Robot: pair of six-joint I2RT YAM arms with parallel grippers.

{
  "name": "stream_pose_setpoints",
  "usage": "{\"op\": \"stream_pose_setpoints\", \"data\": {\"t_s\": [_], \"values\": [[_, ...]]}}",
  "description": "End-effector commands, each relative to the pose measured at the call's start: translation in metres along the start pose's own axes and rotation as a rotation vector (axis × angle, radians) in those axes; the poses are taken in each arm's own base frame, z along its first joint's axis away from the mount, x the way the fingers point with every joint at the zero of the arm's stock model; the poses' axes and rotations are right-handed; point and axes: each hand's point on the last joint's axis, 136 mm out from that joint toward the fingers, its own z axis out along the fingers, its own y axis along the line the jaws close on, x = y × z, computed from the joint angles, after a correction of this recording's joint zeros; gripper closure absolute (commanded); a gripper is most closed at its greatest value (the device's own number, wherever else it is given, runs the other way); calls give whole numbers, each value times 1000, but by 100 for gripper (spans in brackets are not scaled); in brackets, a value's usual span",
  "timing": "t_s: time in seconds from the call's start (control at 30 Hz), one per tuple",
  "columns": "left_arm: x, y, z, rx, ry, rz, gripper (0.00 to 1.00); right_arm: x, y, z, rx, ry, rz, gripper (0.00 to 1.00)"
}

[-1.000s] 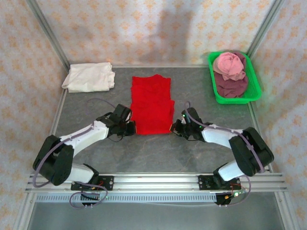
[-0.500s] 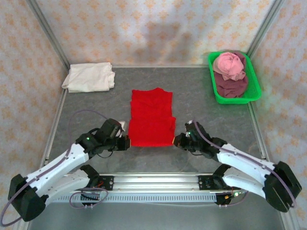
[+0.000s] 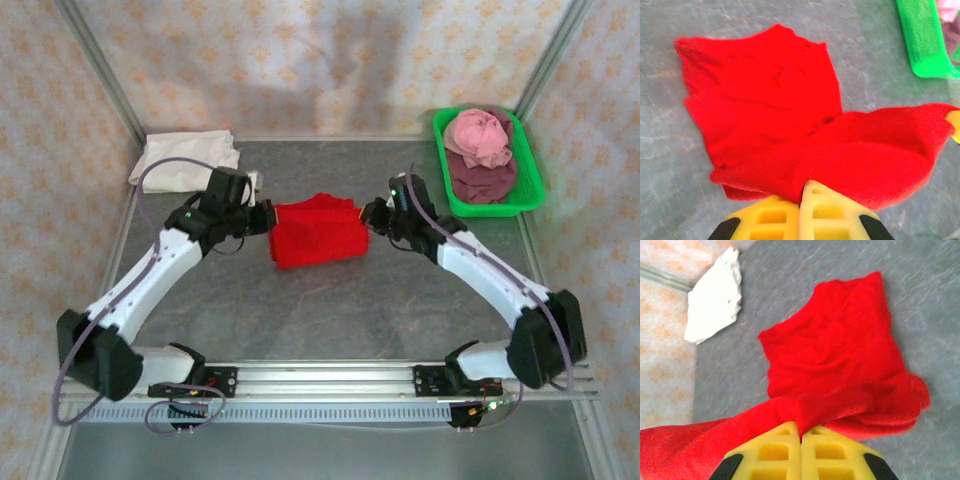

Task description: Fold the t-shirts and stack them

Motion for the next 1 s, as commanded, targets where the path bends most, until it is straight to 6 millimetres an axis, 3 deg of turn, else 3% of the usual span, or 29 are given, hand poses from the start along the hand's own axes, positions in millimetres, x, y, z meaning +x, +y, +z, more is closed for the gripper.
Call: {"op": "stream_pose_setpoints", "data": {"t_s": [0.0,0.2,0.33,0.37,0.4,0.43,0.47,0.53,0.6,0.73,0.87,0.97], "values": [[-33,0,7,9,-47,44,100,-27,8,13,-5,-3,-31,100],[-66,31,35,-65,-44,24,100,-57,17,54,3,24,-40,100],[-95,61,63,-137,-55,-8,100,-77,14,97,10,43,-20,99],[-105,69,70,-161,-63,-10,100,-82,17,109,1,55,-25,95],[-111,81,79,-201,-57,-15,82,-86,19,119,0,71,-26,83],[-121,93,86,-258,-46,-14,55,-92,17,126,21,99,-14,71],[-123,105,100,-301,-1,-13,42,-97,14,131,49,118,1,67],[-122,115,107,-357,60,-37,38,-104,11,131,67,105,10,61],[-114,107,104,-305,57,-76,38,-102,7,122,77,81,-13,56],[-63,99,93,-211,35,-199,37,-72,-17,110,106,108,-41,51],[-14,93,111,-167,136,-204,36,-36,-39,125,102,205,-41,50],[7,93,122,-204,217,-178,35,-22,-47,137,108,255,-40,50]]}}
